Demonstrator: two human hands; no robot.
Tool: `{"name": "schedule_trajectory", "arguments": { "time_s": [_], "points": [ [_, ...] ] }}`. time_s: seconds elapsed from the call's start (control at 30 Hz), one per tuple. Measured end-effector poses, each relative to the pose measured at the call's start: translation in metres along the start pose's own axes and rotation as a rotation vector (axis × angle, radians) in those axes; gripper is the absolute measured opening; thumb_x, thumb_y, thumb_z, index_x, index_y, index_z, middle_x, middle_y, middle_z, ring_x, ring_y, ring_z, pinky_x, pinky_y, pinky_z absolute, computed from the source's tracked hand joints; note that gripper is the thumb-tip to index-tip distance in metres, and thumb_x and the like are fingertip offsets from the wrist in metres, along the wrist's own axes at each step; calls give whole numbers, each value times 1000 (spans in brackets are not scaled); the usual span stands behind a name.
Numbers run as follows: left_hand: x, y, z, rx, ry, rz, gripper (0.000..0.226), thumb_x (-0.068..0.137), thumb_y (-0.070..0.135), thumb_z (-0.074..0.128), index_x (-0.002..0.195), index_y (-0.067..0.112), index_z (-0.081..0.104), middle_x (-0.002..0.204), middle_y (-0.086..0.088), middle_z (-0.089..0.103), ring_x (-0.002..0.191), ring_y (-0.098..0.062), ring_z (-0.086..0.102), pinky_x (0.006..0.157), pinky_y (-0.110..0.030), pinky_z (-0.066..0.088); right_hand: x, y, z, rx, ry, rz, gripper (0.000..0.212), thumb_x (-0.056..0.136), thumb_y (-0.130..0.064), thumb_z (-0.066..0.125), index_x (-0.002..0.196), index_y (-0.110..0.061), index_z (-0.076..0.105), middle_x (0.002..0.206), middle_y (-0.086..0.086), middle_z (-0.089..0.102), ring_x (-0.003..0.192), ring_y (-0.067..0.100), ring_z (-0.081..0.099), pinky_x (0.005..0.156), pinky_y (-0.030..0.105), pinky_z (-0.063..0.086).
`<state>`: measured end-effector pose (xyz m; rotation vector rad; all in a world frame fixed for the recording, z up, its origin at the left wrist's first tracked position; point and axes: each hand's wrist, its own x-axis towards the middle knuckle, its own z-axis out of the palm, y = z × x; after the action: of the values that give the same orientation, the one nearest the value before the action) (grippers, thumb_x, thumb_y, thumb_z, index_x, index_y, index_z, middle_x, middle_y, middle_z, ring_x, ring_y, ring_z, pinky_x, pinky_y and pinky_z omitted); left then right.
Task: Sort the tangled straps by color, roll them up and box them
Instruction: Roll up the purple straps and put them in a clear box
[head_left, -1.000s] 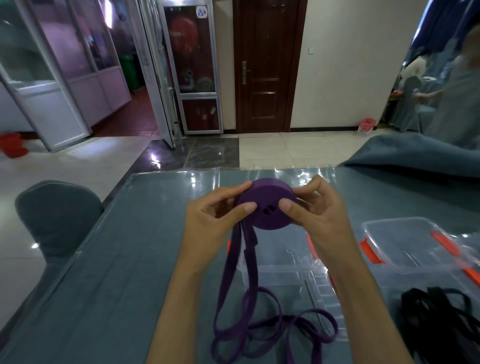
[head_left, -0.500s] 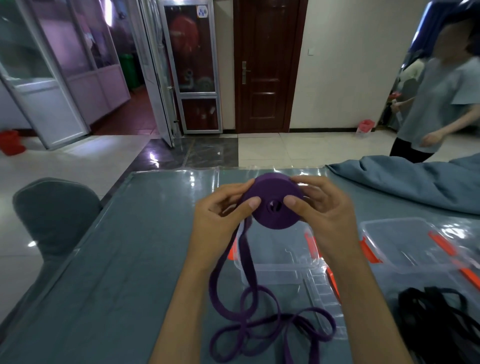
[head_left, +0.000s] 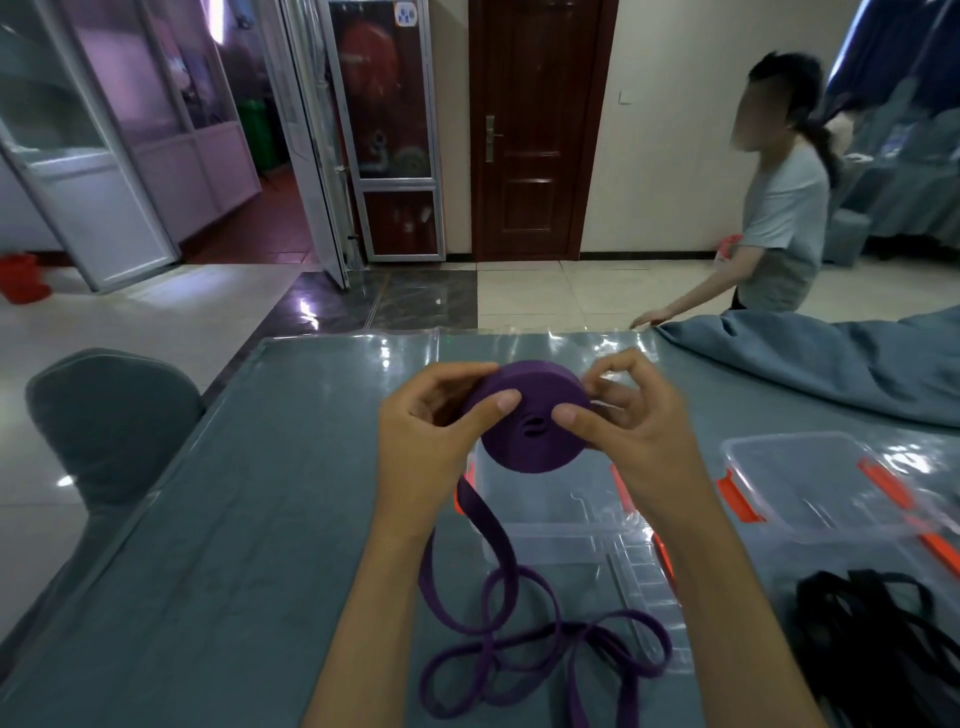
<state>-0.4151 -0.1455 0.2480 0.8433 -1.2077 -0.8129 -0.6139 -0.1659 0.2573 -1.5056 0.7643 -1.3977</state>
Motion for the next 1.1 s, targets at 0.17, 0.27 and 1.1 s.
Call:
{"name": "schedule_trajectory", "arguments": {
  "time_s": [0.17,0.27,1.1],
  "points": [
    [7,0,-13,-7,-144,-34,29,90,20,81,117,27,81,109,-3,81,103,-20,78,88,-22,60,0,5,1,66,21,-8,30,83,-30,89,103,-26,68,111,13,79,101,33,78,82,43,66],
    [4,-5,-8,30,-41,14,19,89,18,83,107,23,82,102,-2,81,97,-18,79,81,-21,61,3,5,2,40,-22,26,36,80,-36,91,103,-29,65,103,13,80,95,34,79,78,39,65],
    [7,-14,-20,42,-195,-77,35,90,18,81,124,24,78,118,0,78,113,-18,74,96,-25,58,2,14,-6,66,-57,81,36,80,-31,91,105,-27,66,112,11,79,100,31,79,75,37,65]
  ]
}}
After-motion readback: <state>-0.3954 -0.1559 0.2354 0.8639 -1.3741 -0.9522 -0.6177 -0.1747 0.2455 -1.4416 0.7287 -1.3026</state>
